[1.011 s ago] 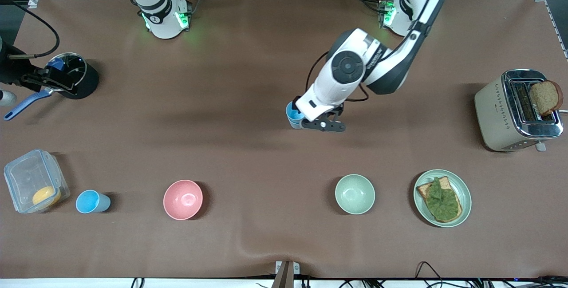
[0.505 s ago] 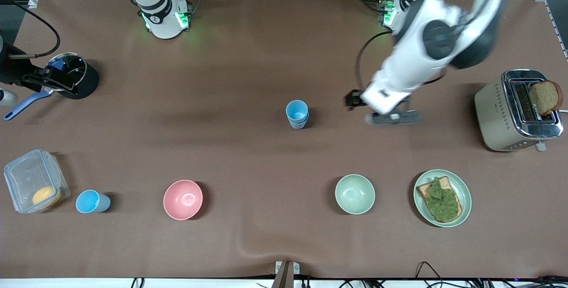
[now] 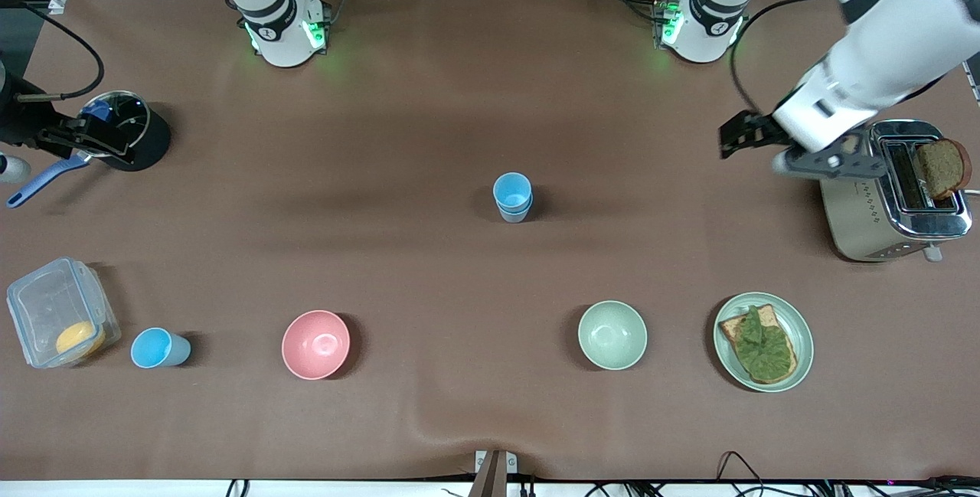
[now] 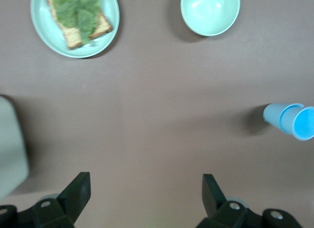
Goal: Stack blue cups with both arms
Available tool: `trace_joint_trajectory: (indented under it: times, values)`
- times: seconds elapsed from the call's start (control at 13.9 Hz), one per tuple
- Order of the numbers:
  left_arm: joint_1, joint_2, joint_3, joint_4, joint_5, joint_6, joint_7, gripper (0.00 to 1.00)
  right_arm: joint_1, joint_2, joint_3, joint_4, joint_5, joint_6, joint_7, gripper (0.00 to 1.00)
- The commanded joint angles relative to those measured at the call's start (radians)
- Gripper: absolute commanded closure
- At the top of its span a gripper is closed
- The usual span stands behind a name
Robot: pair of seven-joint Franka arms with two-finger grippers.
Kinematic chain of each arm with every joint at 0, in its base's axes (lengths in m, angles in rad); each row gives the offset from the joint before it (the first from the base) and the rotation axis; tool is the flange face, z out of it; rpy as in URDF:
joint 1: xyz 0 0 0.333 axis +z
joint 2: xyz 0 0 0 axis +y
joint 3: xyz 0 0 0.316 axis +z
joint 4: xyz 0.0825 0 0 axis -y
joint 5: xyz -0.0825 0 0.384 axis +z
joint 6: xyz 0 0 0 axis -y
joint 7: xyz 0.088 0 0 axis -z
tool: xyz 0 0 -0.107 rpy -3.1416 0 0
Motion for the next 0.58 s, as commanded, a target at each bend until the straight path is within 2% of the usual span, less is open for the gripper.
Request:
trace_joint_trajectory:
  times: [0.0, 0.36, 0.51]
  values:
    - [0.031, -0.062, -0.004, -0.019, 0.074, -0.028, 0.047, 0.00, -0.005, -0.007, 0.006, 0.003, 0.006, -0.007, 0.011, 0.00]
    - [0.069, -0.113, 0.020, -0.007, 0.103, -0.097, 0.067, 0.00, -0.007, -0.007, 0.006, 0.003, 0.006, -0.005, 0.011, 0.00]
    - [0.072, -0.058, 0.019, 0.097, 0.103, -0.169, 0.057, 0.00, -0.007, -0.007, 0.006, 0.003, 0.006, -0.007, 0.011, 0.00]
